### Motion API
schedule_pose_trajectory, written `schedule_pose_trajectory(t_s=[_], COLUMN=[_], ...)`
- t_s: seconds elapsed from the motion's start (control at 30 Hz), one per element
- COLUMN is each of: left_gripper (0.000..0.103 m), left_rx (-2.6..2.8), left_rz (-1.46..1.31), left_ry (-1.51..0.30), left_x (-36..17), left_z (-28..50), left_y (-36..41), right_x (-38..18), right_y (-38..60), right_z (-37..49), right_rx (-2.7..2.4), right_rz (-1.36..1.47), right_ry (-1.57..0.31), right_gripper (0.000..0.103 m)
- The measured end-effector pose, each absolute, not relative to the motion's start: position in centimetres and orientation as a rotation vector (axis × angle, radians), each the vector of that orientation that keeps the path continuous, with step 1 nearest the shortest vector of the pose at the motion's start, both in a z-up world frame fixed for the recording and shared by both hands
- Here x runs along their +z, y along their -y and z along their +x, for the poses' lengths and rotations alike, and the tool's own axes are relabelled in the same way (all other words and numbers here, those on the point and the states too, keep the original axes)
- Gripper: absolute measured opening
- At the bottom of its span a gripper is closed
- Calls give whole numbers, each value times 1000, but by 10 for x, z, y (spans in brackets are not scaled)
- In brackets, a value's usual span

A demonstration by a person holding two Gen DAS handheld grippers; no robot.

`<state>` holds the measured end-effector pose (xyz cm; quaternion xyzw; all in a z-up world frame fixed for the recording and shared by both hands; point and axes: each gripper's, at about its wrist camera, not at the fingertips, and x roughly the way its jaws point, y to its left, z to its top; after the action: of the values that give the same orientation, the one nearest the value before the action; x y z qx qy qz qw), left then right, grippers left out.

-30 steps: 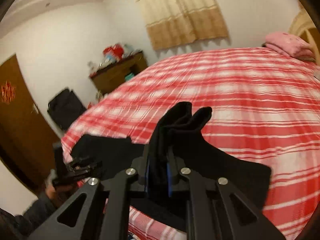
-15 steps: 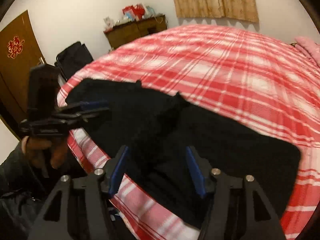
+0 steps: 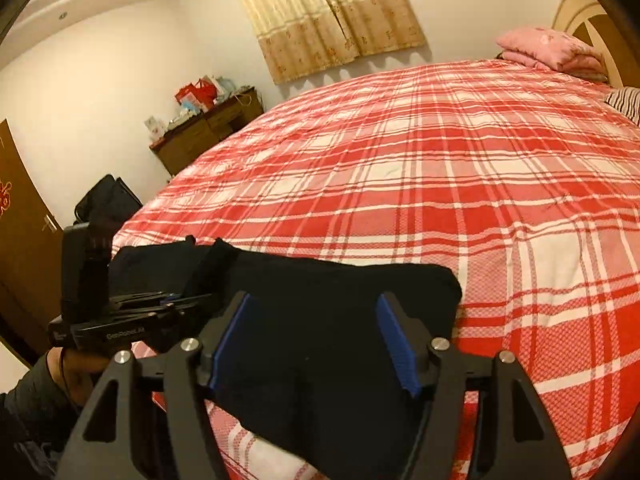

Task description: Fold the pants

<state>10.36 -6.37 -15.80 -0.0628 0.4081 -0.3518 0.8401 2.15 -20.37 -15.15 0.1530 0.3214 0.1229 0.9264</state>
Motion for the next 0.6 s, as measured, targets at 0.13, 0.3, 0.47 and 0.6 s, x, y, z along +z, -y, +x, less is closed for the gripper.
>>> schedule_pose_trajectory(t_s=[0.13,0.3,0.47,0.6], left_gripper=[13,13,18,30], left_rx=[-708,-660,-619,-578], left_rz=[-149,-149,-111,-50], left_ry=[-850,-888,-897,-848], left_x=[-150,-165,-183,-167], left_z=[105,117,118,108], left_y=[44,25,32,24], right_x=[-144,-143,-179,-172], right_y=[200,191,175,174], right_z=[14,8,34,30], right_rx=[274,322,277,275], right_rz=[306,275,212,183], right_ry=[-616,-599,-816,-776], right_gripper=[70,82,84,84])
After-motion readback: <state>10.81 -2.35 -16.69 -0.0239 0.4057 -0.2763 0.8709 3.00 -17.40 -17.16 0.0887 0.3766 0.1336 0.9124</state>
